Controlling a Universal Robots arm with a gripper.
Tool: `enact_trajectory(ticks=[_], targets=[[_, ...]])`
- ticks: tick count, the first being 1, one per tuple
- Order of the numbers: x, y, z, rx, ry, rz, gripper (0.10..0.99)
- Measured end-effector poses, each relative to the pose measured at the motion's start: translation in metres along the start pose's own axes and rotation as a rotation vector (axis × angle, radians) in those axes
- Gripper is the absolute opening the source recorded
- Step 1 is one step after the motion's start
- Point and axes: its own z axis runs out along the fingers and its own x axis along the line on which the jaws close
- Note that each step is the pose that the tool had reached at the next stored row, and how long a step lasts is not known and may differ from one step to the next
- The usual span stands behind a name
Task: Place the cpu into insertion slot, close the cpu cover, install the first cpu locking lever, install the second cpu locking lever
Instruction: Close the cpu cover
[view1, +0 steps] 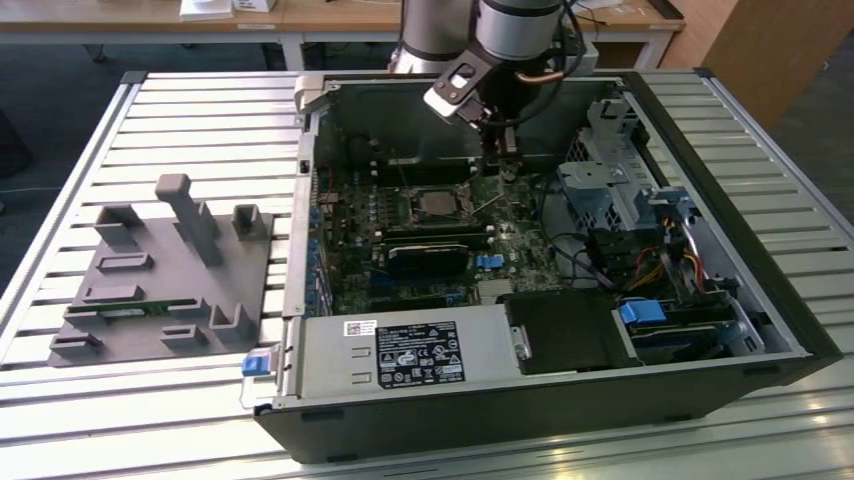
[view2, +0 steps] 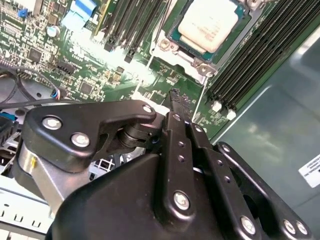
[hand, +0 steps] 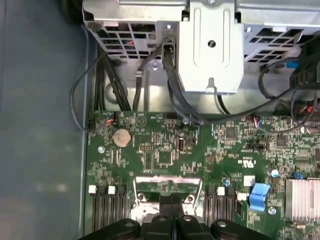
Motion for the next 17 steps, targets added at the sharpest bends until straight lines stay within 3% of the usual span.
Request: enact_trajectory(ticks=[17], targets=[[0.0004,0.0181,0.0013,0.0,0.0001,0.0,0.106]])
